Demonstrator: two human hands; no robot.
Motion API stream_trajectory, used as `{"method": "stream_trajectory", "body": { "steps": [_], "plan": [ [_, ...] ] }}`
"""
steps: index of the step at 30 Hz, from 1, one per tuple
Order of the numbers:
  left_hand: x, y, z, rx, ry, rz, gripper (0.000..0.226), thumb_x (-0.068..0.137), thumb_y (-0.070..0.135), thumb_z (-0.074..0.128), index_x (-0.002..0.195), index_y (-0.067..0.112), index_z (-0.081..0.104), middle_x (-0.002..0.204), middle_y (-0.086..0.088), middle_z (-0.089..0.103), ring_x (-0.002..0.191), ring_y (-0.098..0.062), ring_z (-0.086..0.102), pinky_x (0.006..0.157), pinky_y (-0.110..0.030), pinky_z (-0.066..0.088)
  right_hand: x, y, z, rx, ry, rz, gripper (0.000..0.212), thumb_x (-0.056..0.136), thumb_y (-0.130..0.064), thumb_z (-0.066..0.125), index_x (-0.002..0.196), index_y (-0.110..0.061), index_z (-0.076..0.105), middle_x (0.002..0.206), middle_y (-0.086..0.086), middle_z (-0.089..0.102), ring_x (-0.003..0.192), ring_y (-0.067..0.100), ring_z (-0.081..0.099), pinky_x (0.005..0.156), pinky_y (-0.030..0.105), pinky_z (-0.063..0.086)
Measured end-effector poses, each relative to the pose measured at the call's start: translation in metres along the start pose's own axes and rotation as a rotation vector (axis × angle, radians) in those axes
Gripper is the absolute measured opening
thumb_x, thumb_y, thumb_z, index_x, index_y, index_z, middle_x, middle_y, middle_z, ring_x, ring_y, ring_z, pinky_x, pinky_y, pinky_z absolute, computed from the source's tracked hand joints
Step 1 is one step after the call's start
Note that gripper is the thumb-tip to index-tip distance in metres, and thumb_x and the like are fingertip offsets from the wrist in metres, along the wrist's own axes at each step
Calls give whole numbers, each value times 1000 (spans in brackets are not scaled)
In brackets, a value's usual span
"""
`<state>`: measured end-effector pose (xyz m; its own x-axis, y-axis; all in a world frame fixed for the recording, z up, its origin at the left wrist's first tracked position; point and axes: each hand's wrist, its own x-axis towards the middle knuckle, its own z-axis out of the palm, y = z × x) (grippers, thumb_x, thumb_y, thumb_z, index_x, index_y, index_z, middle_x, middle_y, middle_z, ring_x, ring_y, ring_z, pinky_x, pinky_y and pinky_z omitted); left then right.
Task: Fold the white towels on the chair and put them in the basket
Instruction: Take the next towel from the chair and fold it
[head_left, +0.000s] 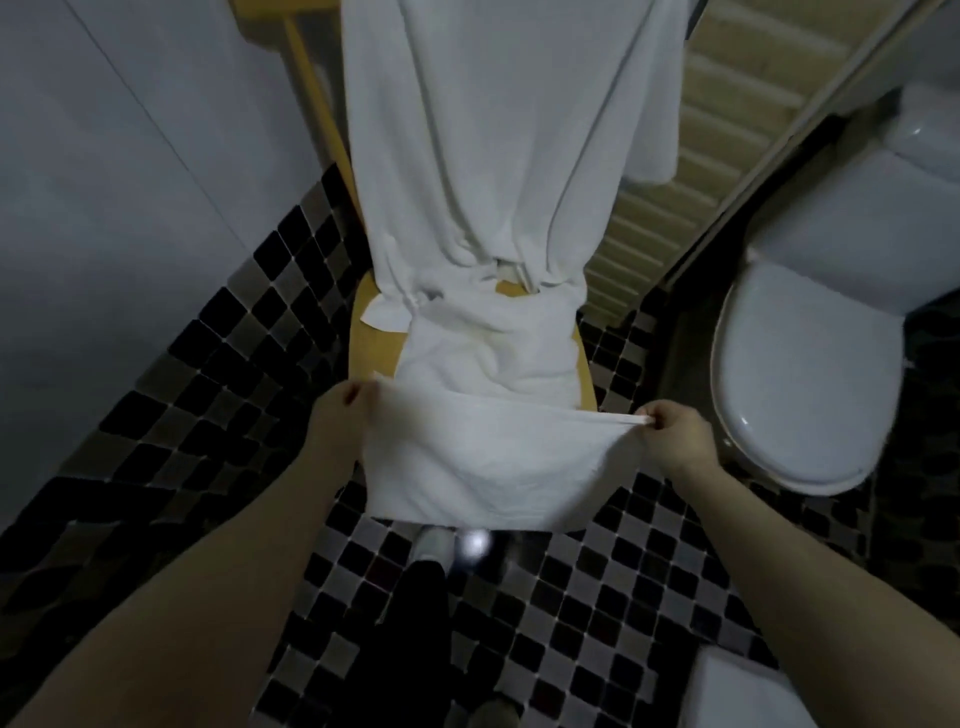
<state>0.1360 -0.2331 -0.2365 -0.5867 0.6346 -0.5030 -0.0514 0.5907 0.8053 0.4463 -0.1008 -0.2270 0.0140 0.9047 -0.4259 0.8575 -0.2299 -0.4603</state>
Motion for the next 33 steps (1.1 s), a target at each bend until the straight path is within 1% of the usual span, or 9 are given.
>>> {"method": "stream_trajectory", "body": {
  "steps": [4,8,11,14,17,22,25,28,33],
  "plan": [
    [67,-35,21,108,-41,-86,23,94,27,48,91,8,60,83,-9,57,78,-24,53,72,-35,44,62,1,61,-82,-40,37,19,91,-9,45,93,-12,64,82,11,61,71,28,54,55,30,40],
    [118,-66,45,207,-41,-147,25,96,27,43,78,13,53,75,-4,51,70,-18,48,58,-26,37,107,3,104,-141,-37,41,23,94,-10,42,104,-2,61,96,22,64,76,32,52,62,32,37],
    [149,-87,63,406,17,-157,22,99,27,38,90,11,52,82,-6,50,76,-22,48,54,-26,35,135,13,128,-132,-12,89,29,97,-13,40,119,-3,54,108,22,62,87,35,55,68,33,37],
    [170,-105,83,531,78,-152,33,98,28,39,116,2,48,119,-17,47,97,-34,52,75,-36,44,151,19,155,39,-7,133,36,96,-16,46,130,-4,44,129,19,49,106,33,50,86,37,41],
    [178,-105,105,356,101,-88,48,90,36,54,122,2,44,122,-12,47,103,-31,53,88,-40,46,153,15,174,170,2,116,59,94,-22,53,144,-10,26,147,13,29,133,33,32,107,42,30],
    [200,-85,118,256,-48,-164,32,87,28,63,106,2,58,94,-6,58,89,-24,58,69,-30,45,175,-2,172,397,-109,144,25,92,-17,55,117,-17,53,109,2,64,101,29,62,81,36,50],
    [214,-67,110,-38,15,-103,31,90,21,59,117,6,58,92,1,59,93,-22,61,59,-19,44,191,-26,150,585,-30,117,26,92,-13,55,118,-12,54,102,4,66,80,16,63,71,31,52],
    [227,-42,100,-287,40,6,26,92,15,55,117,20,53,92,14,58,80,2,57,59,-5,48,210,-50,129,652,42,31,25,93,-11,53,118,-11,51,101,1,61,83,9,59,70,22,51],
    [269,-24,79,-317,-196,-181,32,87,21,61,118,17,60,112,-2,67,98,-18,63,90,-36,52,248,-85,122,684,-237,221,25,88,-14,60,113,-11,60,99,6,68,76,18,68,62,26,52]
  ]
}}
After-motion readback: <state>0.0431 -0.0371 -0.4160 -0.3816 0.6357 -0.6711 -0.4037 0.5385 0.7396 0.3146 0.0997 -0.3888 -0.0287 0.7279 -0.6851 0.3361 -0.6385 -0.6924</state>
